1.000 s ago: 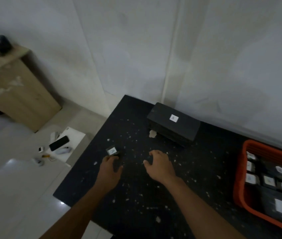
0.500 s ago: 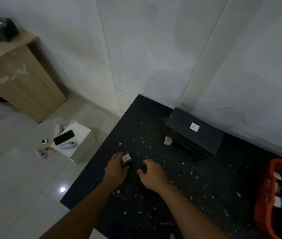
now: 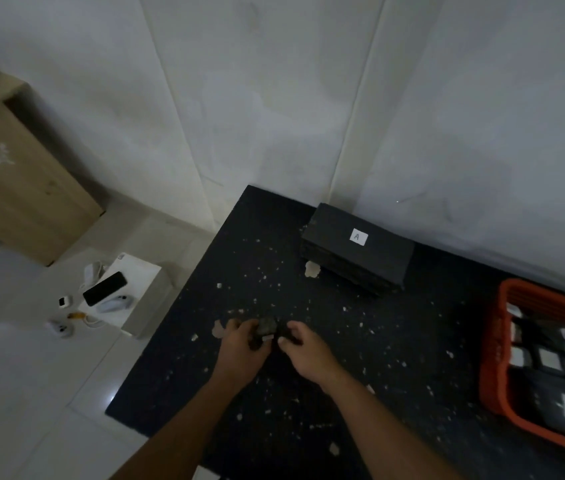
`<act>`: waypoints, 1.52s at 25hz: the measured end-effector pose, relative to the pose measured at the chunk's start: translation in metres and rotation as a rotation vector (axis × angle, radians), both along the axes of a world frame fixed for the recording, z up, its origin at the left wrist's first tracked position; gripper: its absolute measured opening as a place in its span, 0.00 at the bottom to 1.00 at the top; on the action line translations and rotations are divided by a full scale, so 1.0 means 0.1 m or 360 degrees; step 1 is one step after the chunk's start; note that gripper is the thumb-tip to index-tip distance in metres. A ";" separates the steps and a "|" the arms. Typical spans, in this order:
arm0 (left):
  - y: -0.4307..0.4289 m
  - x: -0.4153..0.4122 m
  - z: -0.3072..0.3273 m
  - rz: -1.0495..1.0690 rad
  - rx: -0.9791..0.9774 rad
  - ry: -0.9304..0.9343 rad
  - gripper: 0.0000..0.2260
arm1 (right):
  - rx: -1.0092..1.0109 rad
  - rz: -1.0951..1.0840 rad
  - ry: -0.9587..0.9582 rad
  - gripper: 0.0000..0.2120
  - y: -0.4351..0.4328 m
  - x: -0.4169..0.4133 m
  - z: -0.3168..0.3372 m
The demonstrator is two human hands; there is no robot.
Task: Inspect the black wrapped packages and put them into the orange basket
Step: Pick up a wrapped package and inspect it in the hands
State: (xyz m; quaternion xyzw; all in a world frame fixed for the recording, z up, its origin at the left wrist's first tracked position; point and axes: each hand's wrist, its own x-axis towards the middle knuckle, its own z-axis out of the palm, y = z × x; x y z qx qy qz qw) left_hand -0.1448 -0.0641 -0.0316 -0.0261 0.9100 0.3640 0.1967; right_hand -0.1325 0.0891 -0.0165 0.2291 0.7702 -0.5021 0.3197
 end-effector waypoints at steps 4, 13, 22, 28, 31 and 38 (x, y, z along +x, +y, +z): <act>0.10 0.04 -0.07 -0.0245 -0.0122 -0.0007 0.24 | -0.0110 -0.0140 -0.0070 0.25 0.04 0.23 -0.10; 0.31 0.21 0.04 -0.0272 0.0065 -0.0145 0.12 | -0.0185 -0.0431 -0.0003 0.25 0.22 0.62 -0.03; 0.88 0.75 0.55 -0.0605 0.0845 -0.0439 0.12 | -0.0256 -0.0456 0.0384 0.07 0.95 1.45 0.47; 1.33 1.08 0.71 -0.0831 0.0885 -0.0377 0.16 | -0.0229 -0.0713 0.0604 0.07 1.28 1.99 0.49; 1.63 1.23 0.74 -0.0901 0.0823 -0.0289 0.14 | -0.0234 -0.0806 0.0610 0.09 1.49 2.18 0.53; 2.31 1.47 0.96 -0.0837 0.1015 -0.0548 0.15 | -0.0217 -0.0703 0.0704 0.20 2.29 2.63 0.69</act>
